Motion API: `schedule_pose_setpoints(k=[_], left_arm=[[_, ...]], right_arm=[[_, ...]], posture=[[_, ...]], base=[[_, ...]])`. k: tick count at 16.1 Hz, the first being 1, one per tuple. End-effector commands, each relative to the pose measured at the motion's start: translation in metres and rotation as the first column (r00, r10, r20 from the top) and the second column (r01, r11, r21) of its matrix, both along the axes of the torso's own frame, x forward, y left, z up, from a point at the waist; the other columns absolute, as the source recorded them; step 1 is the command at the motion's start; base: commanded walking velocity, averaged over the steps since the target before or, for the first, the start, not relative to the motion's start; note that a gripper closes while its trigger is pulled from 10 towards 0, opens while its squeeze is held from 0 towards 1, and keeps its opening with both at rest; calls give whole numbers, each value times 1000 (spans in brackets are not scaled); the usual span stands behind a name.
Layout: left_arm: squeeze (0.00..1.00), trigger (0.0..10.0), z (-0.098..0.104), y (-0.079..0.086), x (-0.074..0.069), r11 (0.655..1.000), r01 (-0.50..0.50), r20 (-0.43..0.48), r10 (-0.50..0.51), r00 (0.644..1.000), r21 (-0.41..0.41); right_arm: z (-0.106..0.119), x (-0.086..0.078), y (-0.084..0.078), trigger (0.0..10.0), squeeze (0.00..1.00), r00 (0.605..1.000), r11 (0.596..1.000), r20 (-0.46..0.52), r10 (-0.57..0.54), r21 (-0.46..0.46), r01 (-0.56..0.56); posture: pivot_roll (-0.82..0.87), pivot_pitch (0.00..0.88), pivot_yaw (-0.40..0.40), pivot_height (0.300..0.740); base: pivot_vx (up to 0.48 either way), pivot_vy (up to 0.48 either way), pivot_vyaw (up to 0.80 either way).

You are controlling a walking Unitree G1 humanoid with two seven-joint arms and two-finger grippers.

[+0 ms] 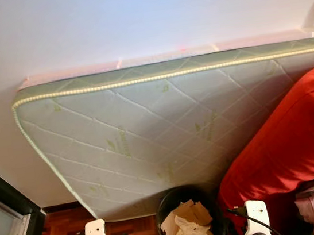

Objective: Clean up the room

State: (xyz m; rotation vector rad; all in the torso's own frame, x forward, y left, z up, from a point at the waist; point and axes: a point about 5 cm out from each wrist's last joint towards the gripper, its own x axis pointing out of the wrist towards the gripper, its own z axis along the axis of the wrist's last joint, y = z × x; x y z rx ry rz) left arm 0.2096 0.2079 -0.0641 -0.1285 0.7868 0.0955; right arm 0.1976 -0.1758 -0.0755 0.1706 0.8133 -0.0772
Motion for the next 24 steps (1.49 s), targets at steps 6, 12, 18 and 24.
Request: schedule_pose_setpoints(k=[6, 12, 18, 24], left_arm=[[0, 10000, -4, 15, -11, 999, -12, -42, 13, 999, 33], [0, 10000, -13, 6, -24, 1000, 2, -79, -1, 997, 19], [0, 10000, -13, 1, -24, 1000, -10, -77, 11, 997, 7], [0, 10000, -12, 3, -22, 1000, -9, -74, 9, 997, 11]], right_arm=[[-5, -6, 10, 10000, 0, 999, 999, -38, 36, 9, -35], [-12, -23, -5, 10000, 0, 996, 1000, -86, 14, -18, -15], [-14, -33, -18, 10000, 0, 994, 999, -109, 23, -29, -26], [-15, -39, -24, 10000, 0, 993, 999, -116, 19, -30, -23]], posture=[[51, 0, 8, 740], [41, 0, -19, 740], [39, 0, -27, 740], [33, 0, -22, 740]], base=[[0, 0, 0], [0, 0, 0], [0, 0, 0], [-219, 0, 0]])
